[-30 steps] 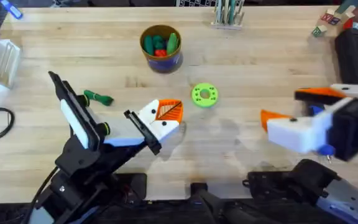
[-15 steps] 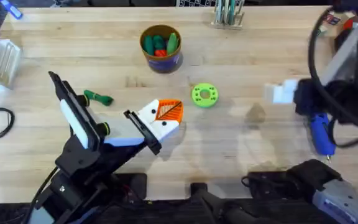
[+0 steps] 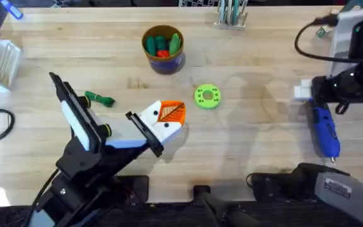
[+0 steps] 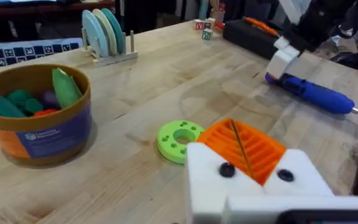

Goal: Pick up the gripper from the table and insert it into the empty holder that is missing its gripper. Then pick up a screw, insert it into the mounting hole, and use the screwdriver to tighten it. Finally, clean up the table by picking up the vegetable and placing it into the bucket.

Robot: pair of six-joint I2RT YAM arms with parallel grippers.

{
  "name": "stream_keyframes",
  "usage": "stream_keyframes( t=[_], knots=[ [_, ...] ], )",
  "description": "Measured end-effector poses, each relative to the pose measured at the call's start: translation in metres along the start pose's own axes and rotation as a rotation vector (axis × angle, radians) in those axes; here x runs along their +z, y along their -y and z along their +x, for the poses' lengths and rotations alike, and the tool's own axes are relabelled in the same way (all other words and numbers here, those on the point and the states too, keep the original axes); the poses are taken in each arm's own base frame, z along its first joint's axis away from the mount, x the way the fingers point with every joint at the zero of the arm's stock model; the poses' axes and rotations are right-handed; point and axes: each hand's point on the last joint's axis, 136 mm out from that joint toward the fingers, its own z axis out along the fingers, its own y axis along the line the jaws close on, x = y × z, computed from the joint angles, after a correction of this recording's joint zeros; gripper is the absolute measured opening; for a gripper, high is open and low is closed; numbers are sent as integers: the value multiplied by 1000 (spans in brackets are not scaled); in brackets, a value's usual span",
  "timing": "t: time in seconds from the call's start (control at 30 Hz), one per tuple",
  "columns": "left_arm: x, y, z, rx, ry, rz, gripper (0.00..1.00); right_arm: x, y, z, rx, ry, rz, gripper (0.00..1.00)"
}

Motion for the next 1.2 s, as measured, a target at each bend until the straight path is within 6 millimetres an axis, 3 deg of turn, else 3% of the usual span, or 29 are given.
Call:
stream_keyframes(
  t=[0.33, 0.73, 0.87, 0.97, 1.13, 1.2],
  knots=[
    [0, 0, 0, 0, 0, 0, 8, 30, 19, 27, -6, -129, -102, 989],
    [0, 0, 0, 0, 0, 0, 8, 69, 25, 38, 75, -195, -198, 971],
    [0, 0, 0, 0, 0, 0, 8, 70, 23, 38, 57, -193, -215, 791],
    [0, 0, 0, 0, 0, 0, 8, 70, 21, 38, 48, -193, -223, 600],
    [0, 0, 0, 0, 0, 0, 8, 72, 24, 38, 30, -195, -210, 118],
    [0, 0, 0, 0, 0, 0, 8, 73, 24, 39, 35, -197, -209, 20]
  ],
)
